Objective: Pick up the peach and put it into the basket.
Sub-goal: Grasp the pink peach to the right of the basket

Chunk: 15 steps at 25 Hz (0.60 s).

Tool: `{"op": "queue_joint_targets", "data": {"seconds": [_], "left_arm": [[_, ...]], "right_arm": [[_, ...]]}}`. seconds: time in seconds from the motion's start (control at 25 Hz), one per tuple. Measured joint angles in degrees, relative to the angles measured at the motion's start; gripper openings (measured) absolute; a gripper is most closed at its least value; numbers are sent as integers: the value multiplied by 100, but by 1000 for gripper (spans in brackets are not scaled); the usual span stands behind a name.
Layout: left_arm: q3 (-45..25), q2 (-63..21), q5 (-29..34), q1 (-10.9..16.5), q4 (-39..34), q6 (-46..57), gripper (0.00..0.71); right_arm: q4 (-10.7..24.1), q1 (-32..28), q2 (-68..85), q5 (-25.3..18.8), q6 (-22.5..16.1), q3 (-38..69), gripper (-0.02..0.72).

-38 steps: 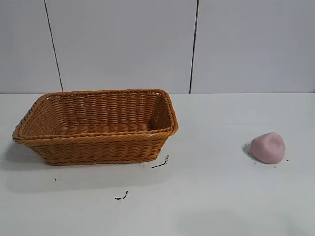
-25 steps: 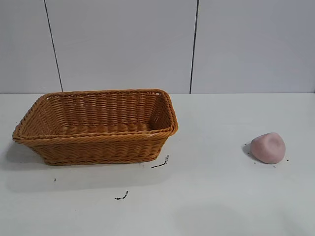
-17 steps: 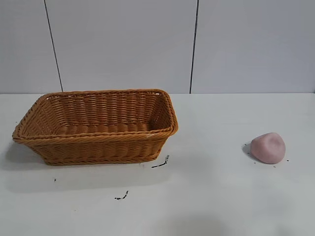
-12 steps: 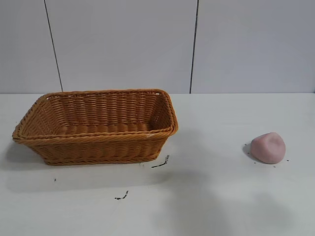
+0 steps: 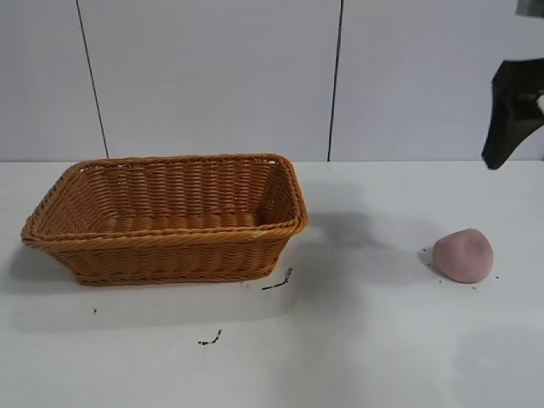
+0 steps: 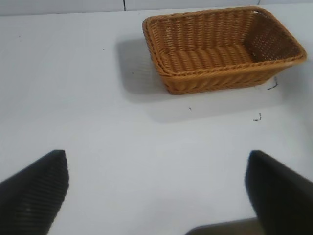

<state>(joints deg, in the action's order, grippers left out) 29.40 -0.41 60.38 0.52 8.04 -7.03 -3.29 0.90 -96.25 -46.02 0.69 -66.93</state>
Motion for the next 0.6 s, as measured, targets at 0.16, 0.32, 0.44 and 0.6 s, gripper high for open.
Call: {"op": "queue_joint_targets", "data": {"seconds": [0.16,0.32,0.44,0.6], "left_arm": [[0,0,0,0,0,0,694],[0,0,0,0,0,0,694],[0,0,0,0,0,0,694],[0,0,0,0,0,0,694]], "right_arm": [[-49,0,-923,395,0,-266,688],[-169,0,-1547,817,-4,-295,688],[-211,0,-1847,955,-4,-307,688],[-210,0,-1944,1059,-4,-307,616]]}}
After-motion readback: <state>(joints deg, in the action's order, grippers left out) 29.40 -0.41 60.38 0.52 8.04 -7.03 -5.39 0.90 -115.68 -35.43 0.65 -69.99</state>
